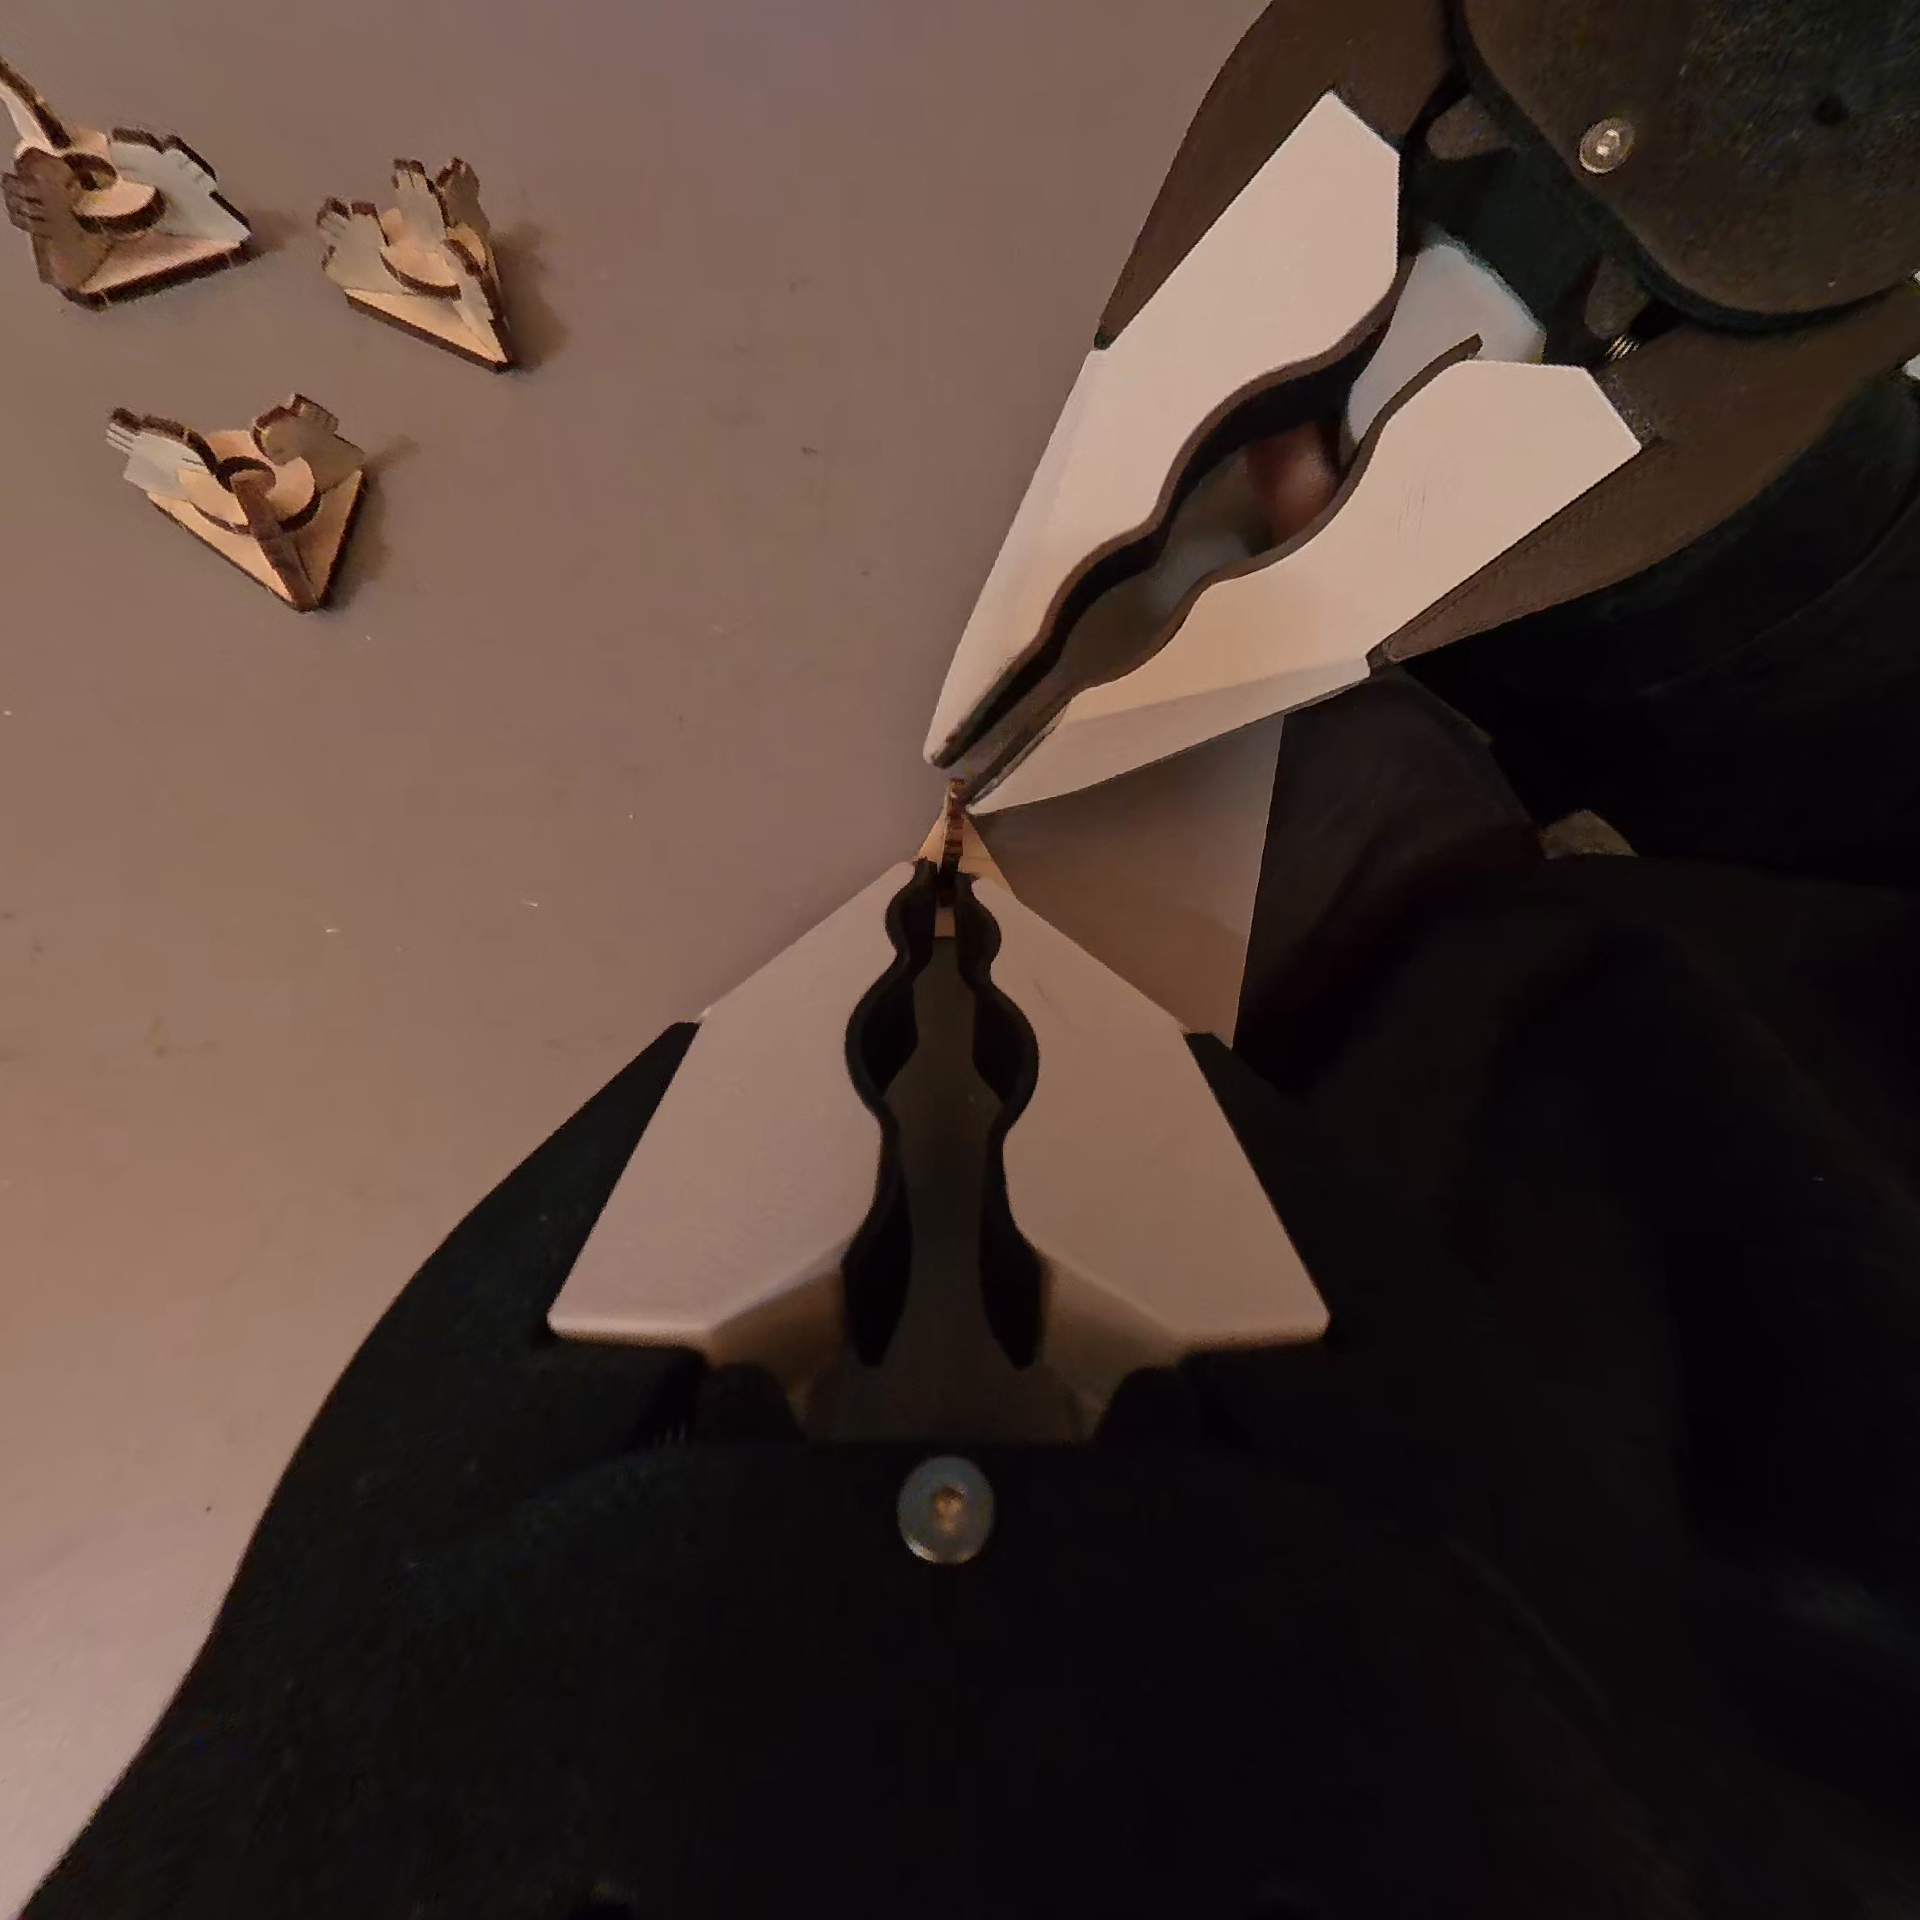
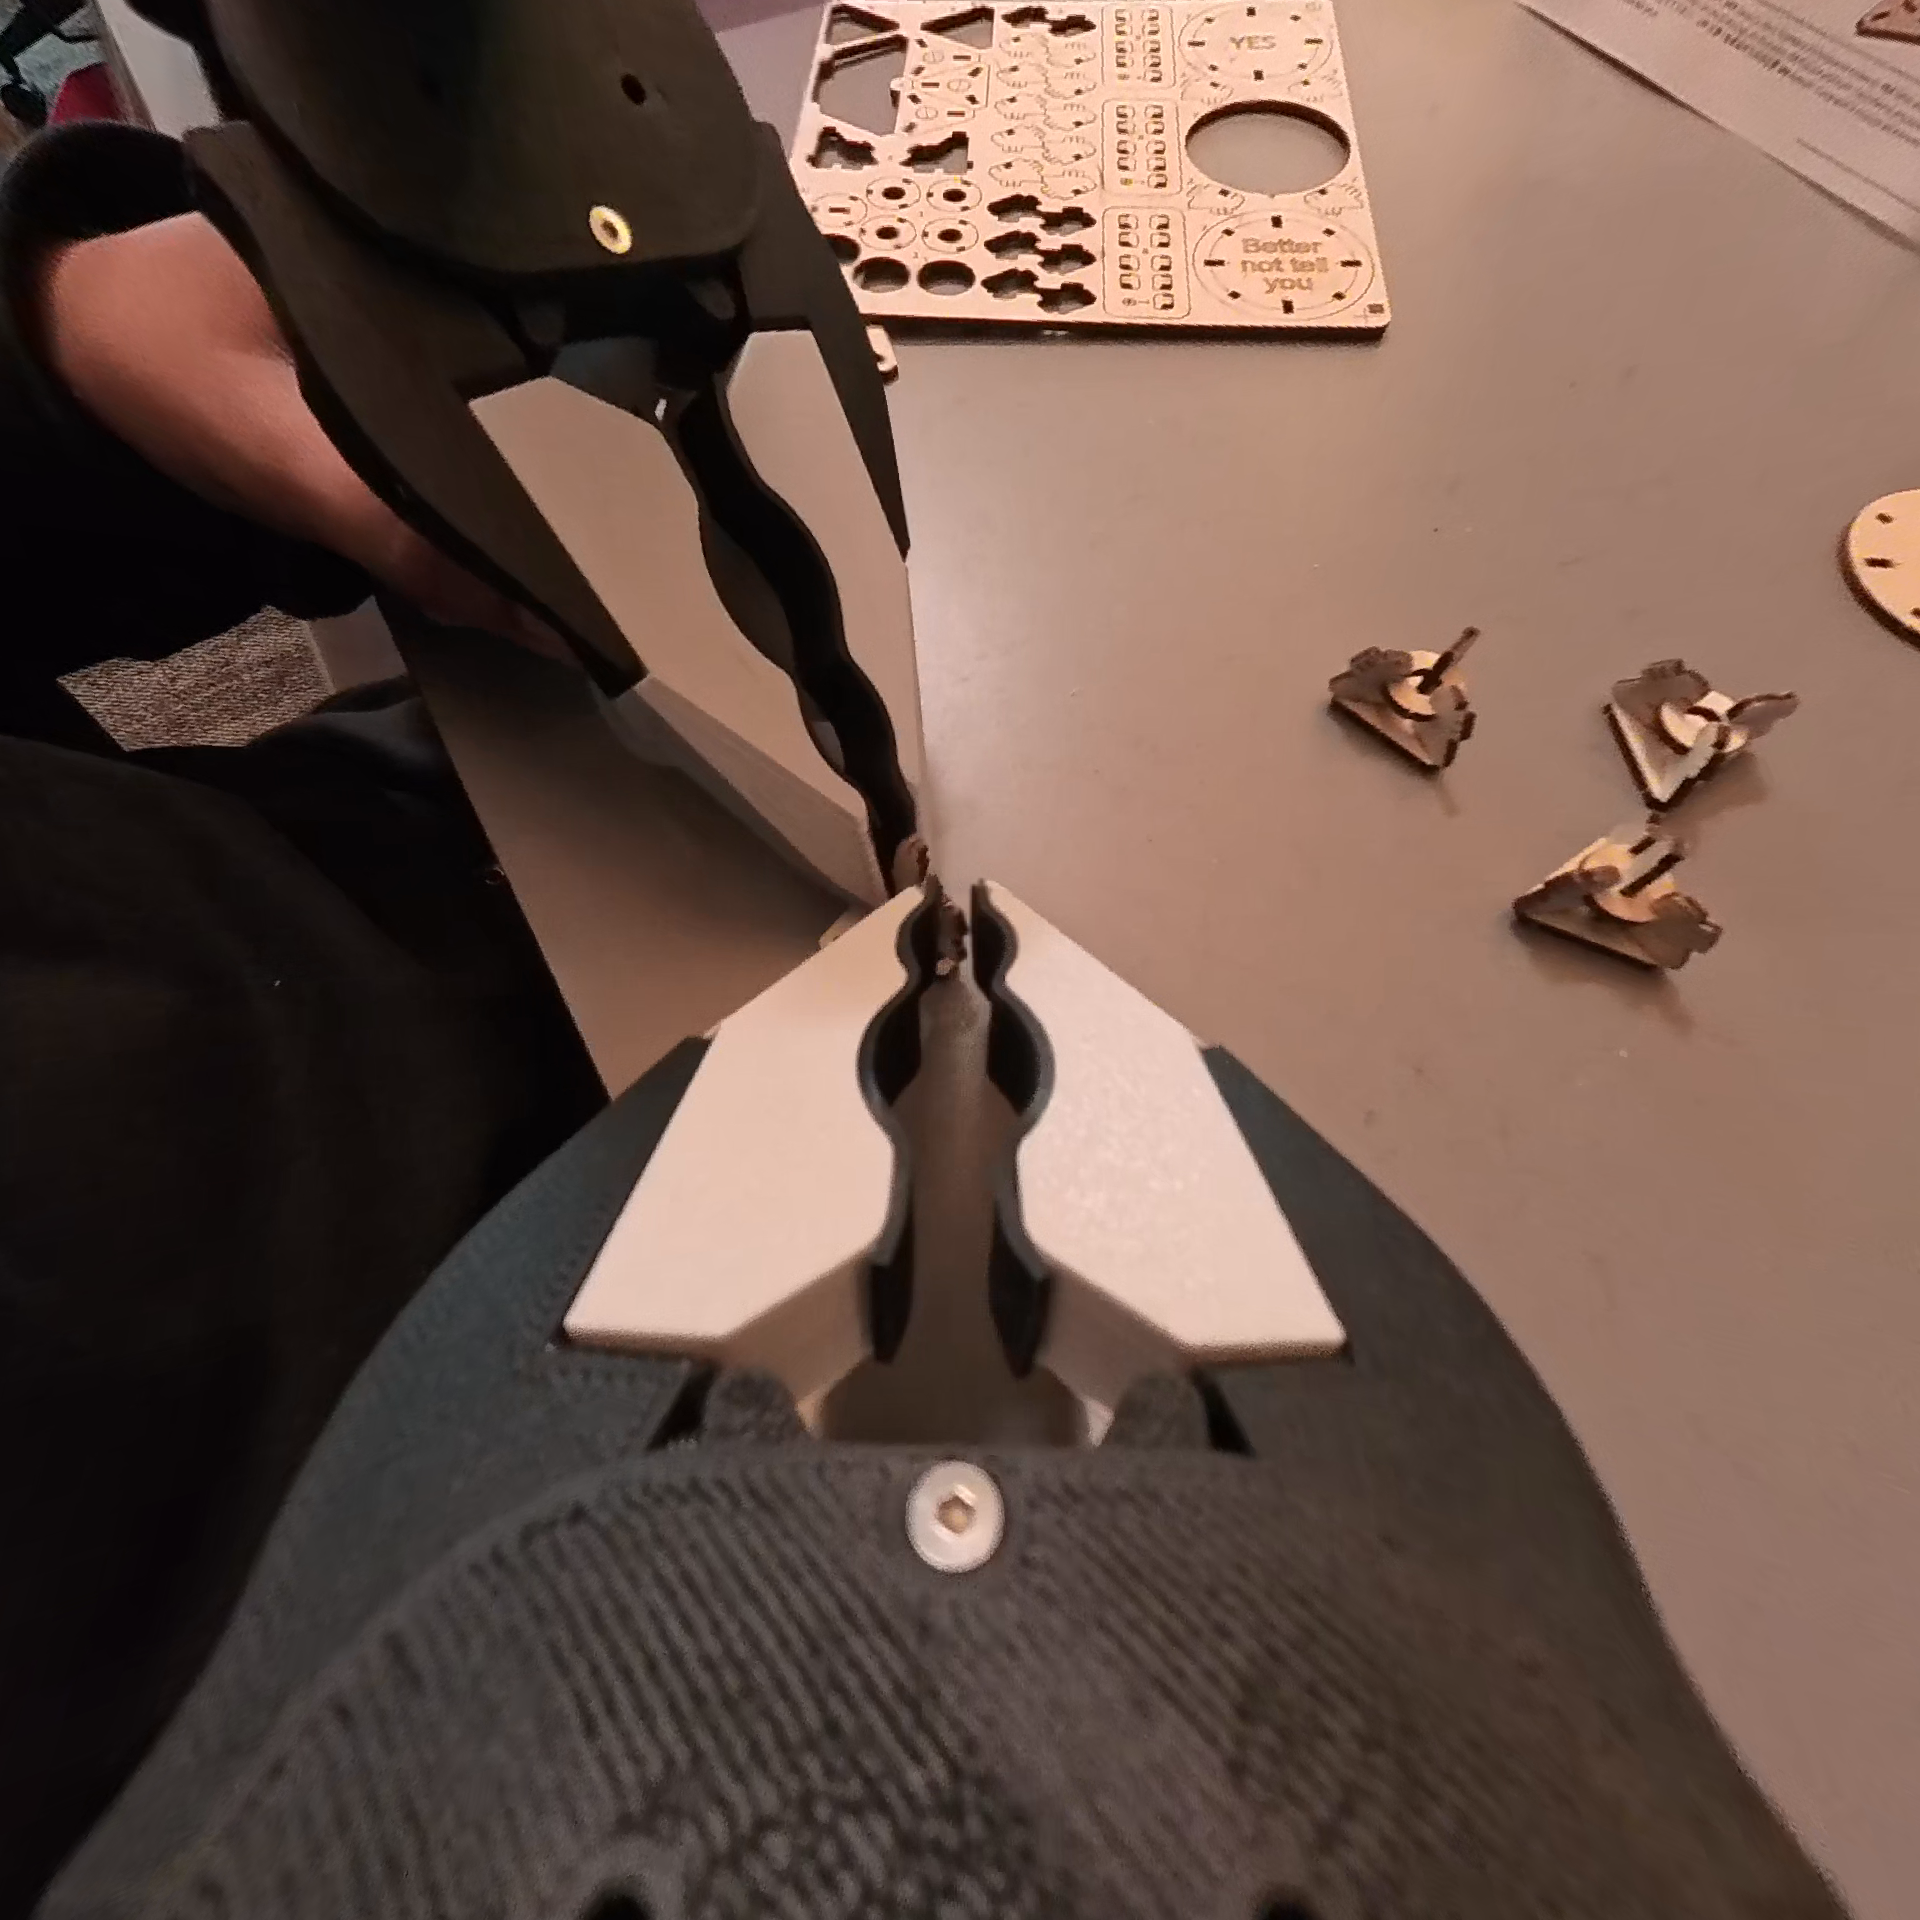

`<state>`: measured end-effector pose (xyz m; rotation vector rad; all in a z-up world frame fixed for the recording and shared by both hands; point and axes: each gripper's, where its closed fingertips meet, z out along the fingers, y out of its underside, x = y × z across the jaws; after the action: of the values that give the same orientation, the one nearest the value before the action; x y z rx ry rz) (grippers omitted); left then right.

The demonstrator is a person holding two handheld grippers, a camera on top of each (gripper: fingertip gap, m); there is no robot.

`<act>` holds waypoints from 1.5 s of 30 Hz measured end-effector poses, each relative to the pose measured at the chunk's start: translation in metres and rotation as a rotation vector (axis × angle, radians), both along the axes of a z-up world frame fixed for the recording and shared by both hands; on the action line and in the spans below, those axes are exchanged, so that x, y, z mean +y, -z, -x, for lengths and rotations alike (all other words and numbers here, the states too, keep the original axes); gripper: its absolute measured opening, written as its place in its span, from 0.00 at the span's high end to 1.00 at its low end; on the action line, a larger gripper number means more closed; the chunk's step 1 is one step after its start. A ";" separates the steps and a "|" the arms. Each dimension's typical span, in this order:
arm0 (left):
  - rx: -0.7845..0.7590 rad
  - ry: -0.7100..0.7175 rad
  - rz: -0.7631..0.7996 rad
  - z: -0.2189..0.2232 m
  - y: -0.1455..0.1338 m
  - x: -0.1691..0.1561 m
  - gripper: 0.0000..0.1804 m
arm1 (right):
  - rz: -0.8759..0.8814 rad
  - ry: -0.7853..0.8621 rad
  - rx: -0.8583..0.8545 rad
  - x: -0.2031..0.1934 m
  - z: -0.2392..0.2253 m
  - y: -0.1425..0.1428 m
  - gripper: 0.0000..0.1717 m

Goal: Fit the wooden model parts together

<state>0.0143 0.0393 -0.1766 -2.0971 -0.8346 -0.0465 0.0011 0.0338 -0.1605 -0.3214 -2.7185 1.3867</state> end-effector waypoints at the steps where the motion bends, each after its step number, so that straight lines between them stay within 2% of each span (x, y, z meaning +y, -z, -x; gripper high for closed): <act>1: 0.009 -0.003 0.008 0.000 0.000 0.000 0.98 | -0.003 -0.003 -0.003 0.001 0.000 0.000 0.97; 6: 0.058 -0.009 0.053 0.001 0.001 0.000 0.98 | -0.035 -0.030 0.042 0.003 -0.001 0.007 0.97; 18: 0.066 0.022 0.065 -0.005 0.002 0.004 0.97 | -0.051 -0.036 0.036 0.007 0.001 0.012 1.00; 25: 0.074 0.022 0.069 -0.004 0.002 0.003 0.98 | -0.055 -0.036 0.050 0.009 0.000 0.010 1.00; 30: 0.076 0.017 0.069 -0.004 0.002 0.003 0.99 | -0.034 -0.045 0.073 0.009 0.000 0.005 0.96; 45: 0.086 -0.007 0.073 -0.002 0.001 0.001 0.99 | -0.036 -0.056 0.070 0.007 -0.003 0.008 1.00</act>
<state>0.0158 0.0401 -0.1776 -2.1489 -0.8023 0.0778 0.0037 0.0404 -0.1682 -0.1924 -2.7117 1.3336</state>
